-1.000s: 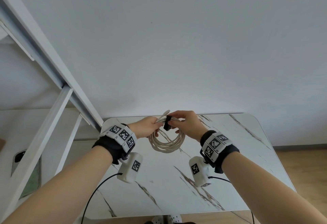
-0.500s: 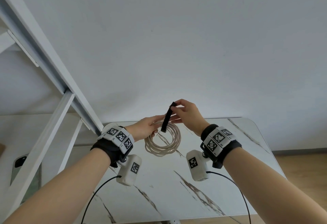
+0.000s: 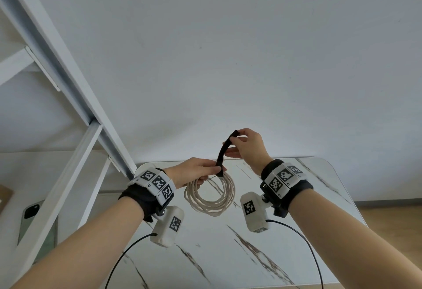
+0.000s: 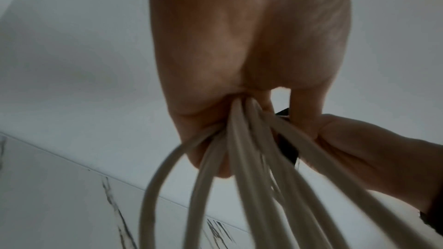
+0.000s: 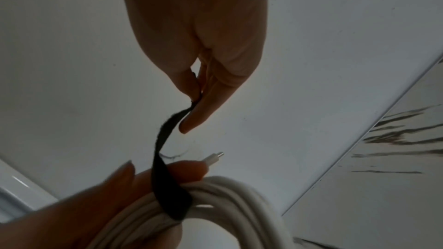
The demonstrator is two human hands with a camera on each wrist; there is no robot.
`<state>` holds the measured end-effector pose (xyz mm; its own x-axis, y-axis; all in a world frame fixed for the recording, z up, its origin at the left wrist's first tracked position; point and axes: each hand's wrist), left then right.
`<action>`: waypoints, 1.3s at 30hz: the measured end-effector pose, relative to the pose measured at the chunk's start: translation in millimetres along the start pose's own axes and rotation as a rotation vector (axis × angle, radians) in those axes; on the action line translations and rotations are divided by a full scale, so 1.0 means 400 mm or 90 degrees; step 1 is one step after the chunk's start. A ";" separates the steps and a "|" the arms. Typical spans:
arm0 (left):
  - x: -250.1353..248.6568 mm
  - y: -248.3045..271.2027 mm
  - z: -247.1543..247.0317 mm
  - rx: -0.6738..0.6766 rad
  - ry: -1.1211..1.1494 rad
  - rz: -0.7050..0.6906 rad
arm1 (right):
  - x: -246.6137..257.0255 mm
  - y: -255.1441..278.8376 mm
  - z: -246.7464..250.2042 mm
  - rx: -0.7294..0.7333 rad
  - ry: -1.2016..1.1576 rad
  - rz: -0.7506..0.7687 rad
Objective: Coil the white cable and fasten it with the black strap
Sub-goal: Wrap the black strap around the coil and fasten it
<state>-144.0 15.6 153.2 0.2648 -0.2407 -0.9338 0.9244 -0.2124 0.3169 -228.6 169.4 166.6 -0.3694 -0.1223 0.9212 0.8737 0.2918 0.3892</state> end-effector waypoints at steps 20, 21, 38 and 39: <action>0.021 -0.017 0.008 -0.077 -0.001 -0.063 | 0.016 0.017 0.005 0.203 0.549 0.183; 0.020 -0.016 0.009 -0.077 -0.005 -0.064 | 0.016 0.015 0.009 0.203 0.548 0.183; 0.006 -0.014 -0.012 -0.005 0.065 0.046 | 0.036 0.000 0.045 0.251 0.479 0.157; 0.004 -0.014 -0.014 -0.005 0.076 0.050 | 0.036 -0.002 0.045 0.254 0.482 0.157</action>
<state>-147.1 21.8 149.1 0.3672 -0.1412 -0.9194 0.9012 -0.1905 0.3892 -240.2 184.4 179.6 0.2469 -0.5650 0.7873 0.6729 0.6846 0.2802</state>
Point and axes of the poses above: each hand's wrist, its own y-axis away from the middle knuckle, its own z-axis out of the back of the hand, x = y × z, and after that the axes turned 9 degrees about -z, right-handed
